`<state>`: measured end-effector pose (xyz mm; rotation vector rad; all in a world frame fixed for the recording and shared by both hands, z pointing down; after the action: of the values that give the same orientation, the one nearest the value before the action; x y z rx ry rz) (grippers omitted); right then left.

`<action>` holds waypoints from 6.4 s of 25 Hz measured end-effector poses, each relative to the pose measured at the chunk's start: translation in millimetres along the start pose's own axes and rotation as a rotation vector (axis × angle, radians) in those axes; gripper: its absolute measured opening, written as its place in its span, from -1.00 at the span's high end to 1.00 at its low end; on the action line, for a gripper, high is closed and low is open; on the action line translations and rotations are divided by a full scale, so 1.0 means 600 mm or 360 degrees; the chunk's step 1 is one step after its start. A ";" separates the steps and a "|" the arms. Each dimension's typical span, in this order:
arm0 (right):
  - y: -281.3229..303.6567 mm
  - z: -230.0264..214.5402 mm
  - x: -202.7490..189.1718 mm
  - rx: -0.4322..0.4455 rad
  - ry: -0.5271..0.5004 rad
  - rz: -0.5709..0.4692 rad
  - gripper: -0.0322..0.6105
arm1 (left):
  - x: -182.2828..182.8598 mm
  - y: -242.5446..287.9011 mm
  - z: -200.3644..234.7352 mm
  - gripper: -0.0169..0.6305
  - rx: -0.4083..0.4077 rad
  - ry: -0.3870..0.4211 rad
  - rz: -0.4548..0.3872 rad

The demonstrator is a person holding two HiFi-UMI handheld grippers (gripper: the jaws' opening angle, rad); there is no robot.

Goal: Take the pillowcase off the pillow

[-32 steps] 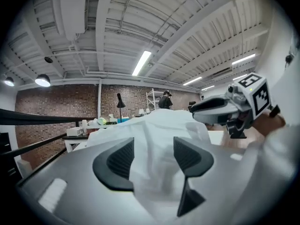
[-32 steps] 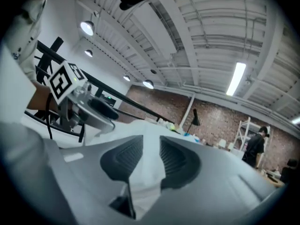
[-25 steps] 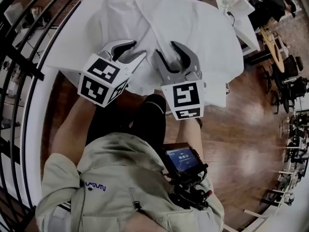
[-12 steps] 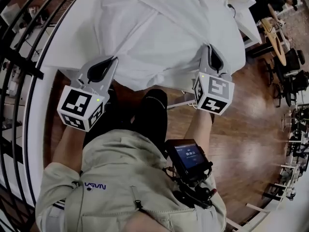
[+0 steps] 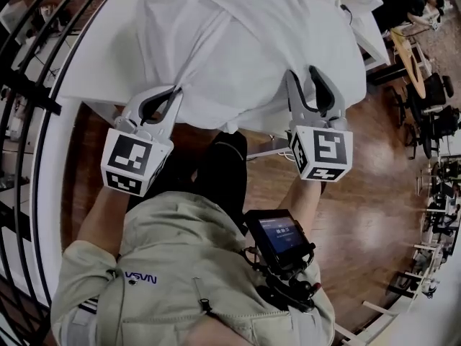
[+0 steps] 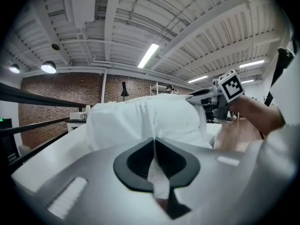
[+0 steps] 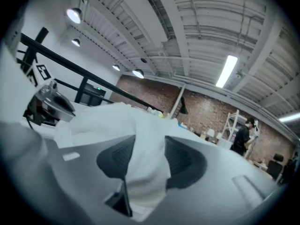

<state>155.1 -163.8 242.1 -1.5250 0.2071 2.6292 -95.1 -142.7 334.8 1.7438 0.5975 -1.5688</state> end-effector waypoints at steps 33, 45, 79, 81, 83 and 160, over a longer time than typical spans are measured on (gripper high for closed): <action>-0.015 0.138 0.126 0.0230 -0.0461 -0.0325 0.83 | 0.038 0.001 -0.039 0.92 -0.0040 0.0252 -0.0098; -0.051 -0.005 0.115 -0.0001 -0.0091 -0.0443 0.84 | -0.041 0.040 0.011 0.92 0.0084 0.0116 0.0168; 0.047 0.255 0.092 0.0599 -0.0876 -0.0044 0.57 | 0.063 0.065 0.181 0.43 -0.0032 -0.0196 -0.0012; 0.039 0.247 0.092 0.0588 -0.0862 -0.0048 0.77 | 0.066 0.060 0.185 0.92 0.0068 -0.0136 -0.0018; 0.026 0.233 0.095 0.0595 -0.0795 -0.0062 0.83 | 0.062 0.054 0.196 0.92 0.0160 -0.0099 -0.0014; -0.066 0.131 -0.004 -0.0051 0.0337 -0.0190 0.86 | 0.063 -0.066 0.019 0.82 0.0144 -0.0024 -0.0337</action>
<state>94.9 -112.1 280.1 -1.7675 0.0862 2.3911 -126.1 -130.0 289.9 1.7807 0.7343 -1.7770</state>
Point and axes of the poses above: the fingertips, and each gripper's own axes: y forward along the fingers, z to its left, x out of its top, the point moved 6 cm from there along -y, backward along the fingers, and after that the axes turned 8 degrees about -x, right-handed, at the moved point
